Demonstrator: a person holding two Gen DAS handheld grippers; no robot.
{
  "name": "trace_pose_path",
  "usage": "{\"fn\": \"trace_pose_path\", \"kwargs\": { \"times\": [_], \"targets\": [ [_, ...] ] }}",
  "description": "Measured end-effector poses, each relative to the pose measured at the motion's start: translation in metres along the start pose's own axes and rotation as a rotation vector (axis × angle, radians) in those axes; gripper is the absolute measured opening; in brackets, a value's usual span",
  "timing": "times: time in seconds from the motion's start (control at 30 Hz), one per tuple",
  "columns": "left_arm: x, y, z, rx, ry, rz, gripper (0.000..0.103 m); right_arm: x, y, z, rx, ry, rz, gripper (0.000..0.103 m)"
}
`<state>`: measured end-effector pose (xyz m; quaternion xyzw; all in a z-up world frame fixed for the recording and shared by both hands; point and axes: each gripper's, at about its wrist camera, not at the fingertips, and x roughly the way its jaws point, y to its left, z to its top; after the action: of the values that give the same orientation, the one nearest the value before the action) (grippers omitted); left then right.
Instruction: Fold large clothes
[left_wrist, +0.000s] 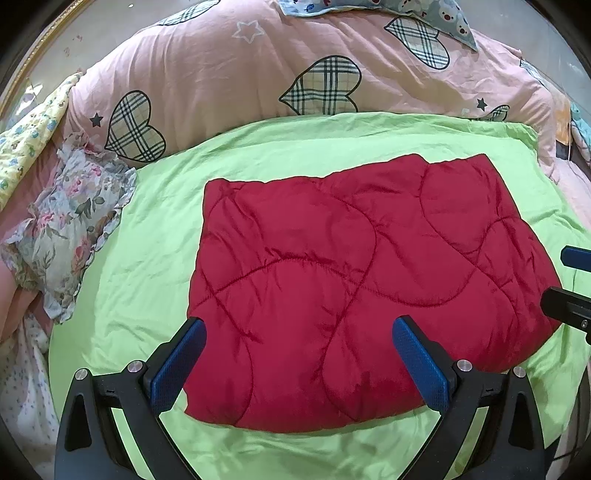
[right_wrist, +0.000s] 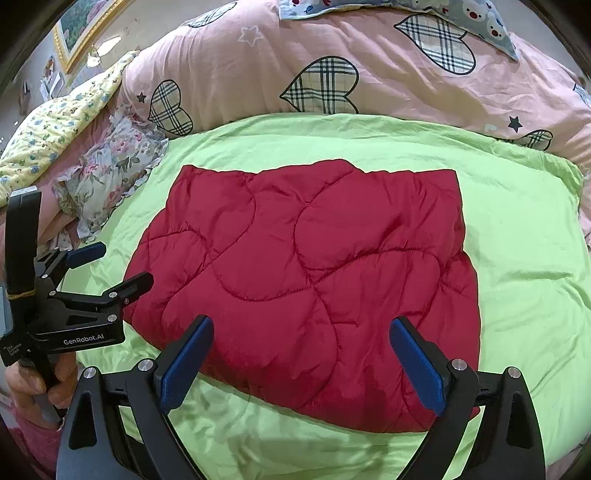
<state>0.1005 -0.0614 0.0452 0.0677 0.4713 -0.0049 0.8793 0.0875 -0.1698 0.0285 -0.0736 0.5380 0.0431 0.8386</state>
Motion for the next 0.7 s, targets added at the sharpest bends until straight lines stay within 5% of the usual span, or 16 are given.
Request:
{"fn": "trace_pose_path", "kwargs": {
  "times": [0.7],
  "targets": [
    [0.012, 0.006, 0.008, -0.023, 0.024, 0.006, 0.102, 0.008, -0.004, 0.011, 0.015, 0.018, 0.006, 0.097]
  ]
}}
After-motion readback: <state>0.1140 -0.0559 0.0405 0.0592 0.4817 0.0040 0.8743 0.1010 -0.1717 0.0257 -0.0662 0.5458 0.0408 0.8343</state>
